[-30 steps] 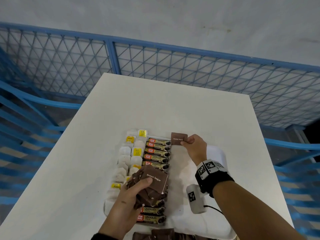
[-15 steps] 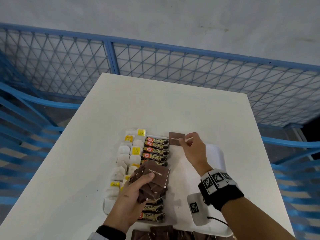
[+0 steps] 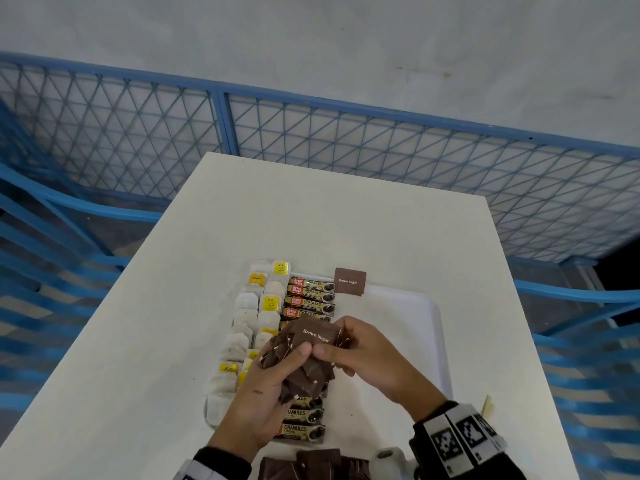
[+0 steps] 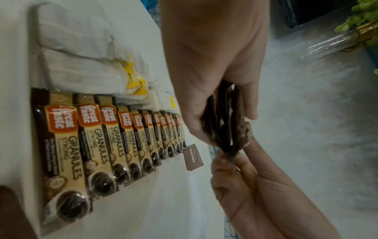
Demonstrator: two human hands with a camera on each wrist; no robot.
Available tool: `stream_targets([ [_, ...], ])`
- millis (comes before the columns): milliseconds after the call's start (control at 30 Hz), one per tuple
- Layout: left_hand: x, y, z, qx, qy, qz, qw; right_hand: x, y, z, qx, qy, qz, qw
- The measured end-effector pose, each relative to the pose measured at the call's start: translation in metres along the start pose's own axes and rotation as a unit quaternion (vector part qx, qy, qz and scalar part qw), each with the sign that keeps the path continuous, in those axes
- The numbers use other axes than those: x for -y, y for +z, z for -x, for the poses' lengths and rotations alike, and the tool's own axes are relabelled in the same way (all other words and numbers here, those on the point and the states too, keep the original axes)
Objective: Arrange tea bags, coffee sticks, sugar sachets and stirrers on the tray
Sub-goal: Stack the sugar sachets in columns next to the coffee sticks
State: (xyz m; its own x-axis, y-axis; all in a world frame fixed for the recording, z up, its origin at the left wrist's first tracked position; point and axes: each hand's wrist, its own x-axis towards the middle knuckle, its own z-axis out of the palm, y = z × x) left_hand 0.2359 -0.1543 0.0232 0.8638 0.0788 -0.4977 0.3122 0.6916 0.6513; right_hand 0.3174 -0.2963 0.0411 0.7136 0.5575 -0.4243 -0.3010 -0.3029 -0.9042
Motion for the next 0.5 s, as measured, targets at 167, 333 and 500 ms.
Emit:
stream_targets([
  [167, 0.004, -0.003, -0.004, 0.002, 0.025, 0.009, 1.0, -0.002, -0.007, -0.001, 0.001, -0.014, -0.041, 0.999],
  [333, 0.004, -0.002, -0.006, -0.021, 0.031, 0.016, 0.999, -0.011, -0.025, -0.013, -0.035, -0.009, -0.07, 0.997],
  [500, 0.003, -0.004, -0.007, -0.053, 0.038, 0.002, 0.998, -0.036, -0.071, -0.045, -0.241, 0.026, 0.095, 0.965],
])
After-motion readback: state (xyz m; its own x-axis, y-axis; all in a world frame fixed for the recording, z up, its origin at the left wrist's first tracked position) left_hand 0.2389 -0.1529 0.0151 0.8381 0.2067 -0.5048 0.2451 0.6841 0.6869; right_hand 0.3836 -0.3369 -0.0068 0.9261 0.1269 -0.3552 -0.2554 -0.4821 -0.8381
